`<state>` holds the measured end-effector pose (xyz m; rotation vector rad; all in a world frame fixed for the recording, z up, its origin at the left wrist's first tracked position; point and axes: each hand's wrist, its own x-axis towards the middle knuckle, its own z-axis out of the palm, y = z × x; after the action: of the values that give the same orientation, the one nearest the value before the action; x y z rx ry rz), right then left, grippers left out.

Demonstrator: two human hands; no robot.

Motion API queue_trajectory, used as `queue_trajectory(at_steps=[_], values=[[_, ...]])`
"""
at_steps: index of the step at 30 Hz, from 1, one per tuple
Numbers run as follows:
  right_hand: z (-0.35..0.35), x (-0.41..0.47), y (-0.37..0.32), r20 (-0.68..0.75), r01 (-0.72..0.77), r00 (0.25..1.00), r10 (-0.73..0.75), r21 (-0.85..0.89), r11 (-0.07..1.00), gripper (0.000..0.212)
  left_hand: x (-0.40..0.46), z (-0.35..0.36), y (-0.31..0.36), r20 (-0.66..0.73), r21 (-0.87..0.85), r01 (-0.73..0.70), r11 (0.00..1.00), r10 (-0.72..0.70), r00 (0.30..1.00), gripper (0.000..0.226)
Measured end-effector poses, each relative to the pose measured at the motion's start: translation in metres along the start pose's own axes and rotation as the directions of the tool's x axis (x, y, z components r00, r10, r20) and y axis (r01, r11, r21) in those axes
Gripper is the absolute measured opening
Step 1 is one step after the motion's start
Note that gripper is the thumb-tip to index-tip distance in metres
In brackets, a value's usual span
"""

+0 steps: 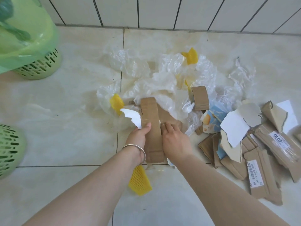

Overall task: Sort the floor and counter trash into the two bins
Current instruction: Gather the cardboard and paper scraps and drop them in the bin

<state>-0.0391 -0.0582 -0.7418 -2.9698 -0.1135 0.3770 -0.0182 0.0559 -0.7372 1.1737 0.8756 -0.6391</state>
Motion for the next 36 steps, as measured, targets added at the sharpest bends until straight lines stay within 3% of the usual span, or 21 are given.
queue_trajectory(at_steps=[5, 8, 12, 15, 19, 22, 24, 30, 32, 34, 36], values=[[0.003, -0.027, 0.008, -0.069, 0.192, 0.978, -0.198, -0.077, 0.978, 0.037, -0.011, -0.004, 0.0, 0.102, -0.034, -0.041, 0.999, 0.044, 0.994, 0.026], [-0.003, -0.037, 0.005, -0.107, 0.291, 0.952, -0.288, 0.018, 0.957, 0.026, -0.021, -0.005, -0.002, 0.113, -0.006, -0.067, 0.998, 0.068, 0.991, 0.012], [-0.014, -0.051, -0.002, -0.154, 0.399, 0.912, -0.381, 0.115, 0.91, 0.021, -0.03, -0.015, 0.001, 0.058, 0.108, -0.132, 0.985, 0.126, 0.99, 0.015], [-0.013, -0.051, -0.003, -0.171, 0.27, 0.956, -0.238, 0.197, 0.942, 0.026, -0.031, -0.028, 0.004, 0.004, 0.234, -0.167, 0.958, 0.171, 0.985, 0.012], [-0.021, -0.047, -0.01, -0.06, -0.104, 0.988, 0.141, 0.42, 0.902, 0.037, -0.039, -0.046, 0.002, 0.002, 0.411, -0.179, 0.894, 0.195, 0.981, 0.022], [-0.029, -0.048, -0.015, 0.23, -0.419, 0.904, 0.361, 0.649, 0.635, 0.048, -0.05, -0.055, -0.002, 0.031, 0.48, -0.167, 0.862, 0.173, 0.984, 0.023], [-0.03, -0.047, -0.017, 0.431, -0.558, 0.826, 0.363, 0.71, 0.429, 0.019, -0.055, -0.061, -0.006, 0.035, 0.444, -0.137, 0.885, 0.136, 0.99, 0.015], [-0.02, -0.056, -0.024, 0.503, -0.622, 0.781, 0.371, 0.679, 0.389, 0.031, -0.064, -0.072, -0.008, -0.009, 0.175, -0.051, 0.983, 0.054, 0.999, 0.011], [-0.02, -0.062, -0.027, 0.477, -0.592, 0.806, 0.35, 0.669, 0.45, 0.029, -0.071, -0.071, -0.008, 0.04, 0.087, 0.023, 0.996, -0.027, 0.999, 0.011], [-0.022, -0.066, -0.028, 0.438, -0.557, 0.83, 0.345, 0.675, 0.483, 0.033, -0.078, -0.069, -0.009, 0.126, 0.063, 0.113, 0.992, -0.12, 0.985, 0.016], [-0.023, -0.069, -0.032, 0.433, -0.557, 0.828, 0.356, 0.707, 0.436, 0.038, -0.08, -0.068, -0.011, 0.152, 0.099, 0.128, 0.987, -0.142, 0.978, 0.02]])
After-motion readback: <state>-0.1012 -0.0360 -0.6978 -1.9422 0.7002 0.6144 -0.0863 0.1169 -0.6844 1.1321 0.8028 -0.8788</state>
